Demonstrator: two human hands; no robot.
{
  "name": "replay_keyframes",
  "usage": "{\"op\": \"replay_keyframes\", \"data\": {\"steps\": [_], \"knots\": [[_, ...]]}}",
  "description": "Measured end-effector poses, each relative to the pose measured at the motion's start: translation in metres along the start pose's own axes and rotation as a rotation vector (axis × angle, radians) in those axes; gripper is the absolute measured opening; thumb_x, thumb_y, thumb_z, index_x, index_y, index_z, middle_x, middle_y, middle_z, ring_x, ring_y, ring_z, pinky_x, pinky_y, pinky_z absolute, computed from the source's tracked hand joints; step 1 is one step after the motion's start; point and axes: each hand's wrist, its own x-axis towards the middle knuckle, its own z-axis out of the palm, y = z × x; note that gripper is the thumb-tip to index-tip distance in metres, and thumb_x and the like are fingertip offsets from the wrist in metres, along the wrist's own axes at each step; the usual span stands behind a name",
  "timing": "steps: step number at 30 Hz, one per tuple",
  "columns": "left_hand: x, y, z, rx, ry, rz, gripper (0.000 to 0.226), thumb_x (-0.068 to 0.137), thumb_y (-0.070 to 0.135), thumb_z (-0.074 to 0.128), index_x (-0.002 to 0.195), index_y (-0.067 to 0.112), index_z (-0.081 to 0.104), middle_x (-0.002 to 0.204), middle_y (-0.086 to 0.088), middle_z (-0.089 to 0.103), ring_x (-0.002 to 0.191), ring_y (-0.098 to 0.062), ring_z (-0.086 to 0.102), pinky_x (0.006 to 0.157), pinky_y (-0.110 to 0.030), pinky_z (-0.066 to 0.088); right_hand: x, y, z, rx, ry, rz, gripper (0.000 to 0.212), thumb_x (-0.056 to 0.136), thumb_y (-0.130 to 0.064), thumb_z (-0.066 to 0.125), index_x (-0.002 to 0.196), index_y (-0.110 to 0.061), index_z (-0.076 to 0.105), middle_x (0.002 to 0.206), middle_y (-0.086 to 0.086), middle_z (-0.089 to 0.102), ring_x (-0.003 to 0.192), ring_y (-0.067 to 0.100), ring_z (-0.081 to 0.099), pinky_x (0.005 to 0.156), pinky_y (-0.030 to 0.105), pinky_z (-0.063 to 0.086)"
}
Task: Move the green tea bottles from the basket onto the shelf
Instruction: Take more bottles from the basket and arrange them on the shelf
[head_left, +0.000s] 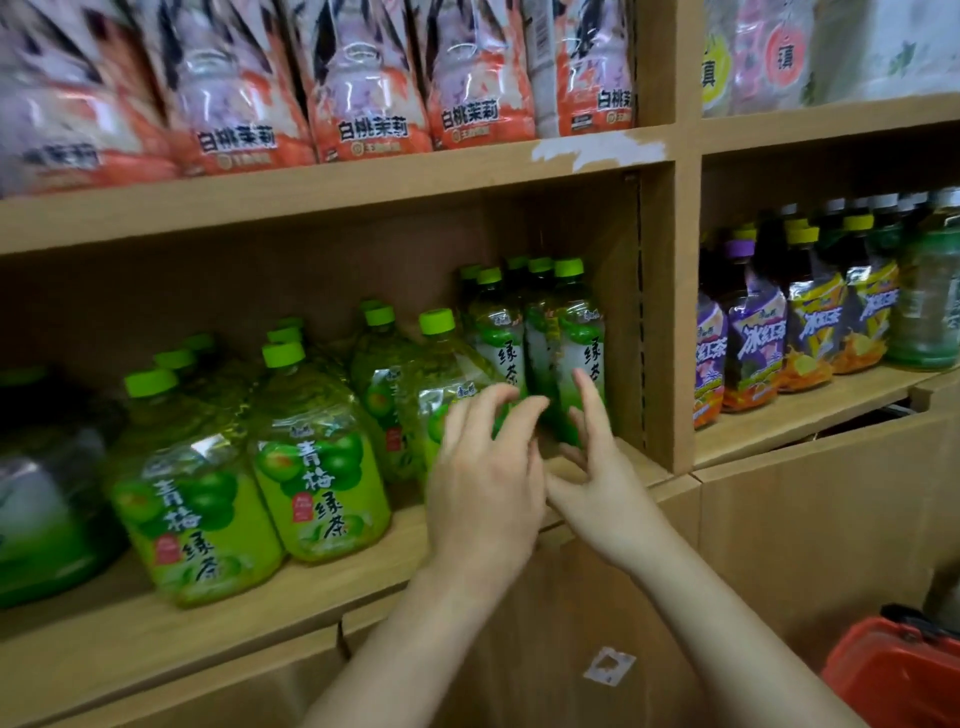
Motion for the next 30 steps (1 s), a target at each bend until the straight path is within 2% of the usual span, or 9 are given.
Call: {"op": "replay_keyframes", "data": {"steps": [2,5,7,10,14,17,23,26,30], "knots": [[-0.017,-0.026,-0.024,0.12,0.059,0.034,0.043,0.075,0.009,0.072,0.117,0.015,0.064,0.12,-0.009,0.059,0.112,-0.027,0.052,0.091,-0.041,0.049,0.007,-0.01,0.02,-0.009,-0.047,-0.046,0.107,0.077,-0.03,0.074,0.142,-0.053,-0.008,0.145,-0.022,0.022,0.134,-0.002,0.026,0.111,0.03,0.03],[-0.026,-0.071,-0.056,0.351,-0.004,-0.002,0.06,0.074,0.026,0.075,0.13,0.019,0.054,0.138,-0.014,0.047,0.13,-0.032,0.041,0.108,-0.049,0.034,0.016,-0.02,0.052,-0.171,-0.019,-0.02,0.121,0.069,-0.04,0.08,0.137,-0.057,-0.018,0.153,-0.003,0.031,0.137,0.018,0.038,0.109,0.045,0.037],[-0.026,-0.098,-0.07,0.54,-0.122,-0.009,0.073,0.072,0.041,0.074,0.137,0.024,0.046,0.148,-0.015,0.037,0.138,-0.032,0.031,0.112,-0.054,0.02,0.02,-0.023,0.065,-0.38,0.04,0.008,0.123,0.067,-0.046,0.079,0.137,-0.055,-0.021,0.147,0.009,0.037,0.128,0.03,0.046,0.101,0.049,0.043],[-0.027,-0.13,-0.079,0.698,-0.248,-0.012,0.08,0.073,0.058,0.065,0.143,0.032,0.037,0.153,-0.015,0.027,0.141,-0.033,0.026,0.11,-0.06,0.013,0.024,-0.029,0.074,-0.565,0.061,0.058,0.124,0.063,-0.058,0.076,0.138,-0.05,-0.022,0.128,0.012,0.043,0.108,0.03,0.054,0.089,0.046,0.049],[-0.031,-0.154,-0.078,0.73,-0.24,0.048,0.075,0.079,0.069,0.045,0.146,0.041,0.026,0.157,-0.009,0.019,0.142,-0.029,0.023,0.109,-0.059,0.013,0.03,-0.036,0.089,-0.66,0.072,0.074,0.122,0.062,-0.062,0.074,0.141,-0.043,-0.016,0.121,0.012,0.041,0.104,0.029,0.054,0.083,0.041,0.05],[-0.031,-0.162,-0.075,0.71,-0.195,0.096,0.075,0.079,0.07,0.041,0.146,0.041,0.023,0.157,-0.008,0.019,0.141,-0.028,0.022,0.108,-0.055,0.016,0.031,-0.037,0.097,-0.675,0.074,0.045,0.121,0.062,-0.063,0.072,0.143,-0.04,-0.015,0.118,0.011,0.04,0.104,0.028,0.052,0.08,0.039,0.049],[-0.032,-0.169,-0.07,0.681,-0.143,0.148,0.077,0.077,0.069,0.047,0.144,0.037,0.029,0.154,-0.013,0.02,0.138,-0.032,0.024,0.106,-0.053,0.018,0.025,-0.034,0.1,-0.677,0.062,-0.065,0.119,0.071,-0.061,0.066,0.144,-0.035,-0.024,0.12,0.009,0.037,0.107,0.023,0.048,0.081,0.033,0.047],[-0.031,-0.165,-0.073,0.646,-0.162,0.109,0.077,0.074,0.067,0.052,0.142,0.038,0.031,0.154,-0.012,0.021,0.138,-0.032,0.024,0.106,-0.052,0.018,0.024,-0.029,0.093,-0.601,0.01,-0.095,0.115,0.077,-0.052,0.067,0.138,-0.044,-0.03,0.125,0.008,0.037,0.11,0.025,0.049,0.089,0.038,0.048],[-0.029,-0.16,-0.077,0.612,-0.203,0.085,0.088,0.065,0.064,0.069,0.141,0.039,0.033,0.154,-0.012,0.02,0.138,-0.033,0.023,0.105,-0.052,0.016,0.015,-0.022,0.083,-0.446,-0.05,-0.131,0.111,0.079,-0.039,0.072,0.136,-0.056,-0.022,0.131,0.004,0.039,0.115,0.022,0.051,0.093,0.041,0.048]]}}
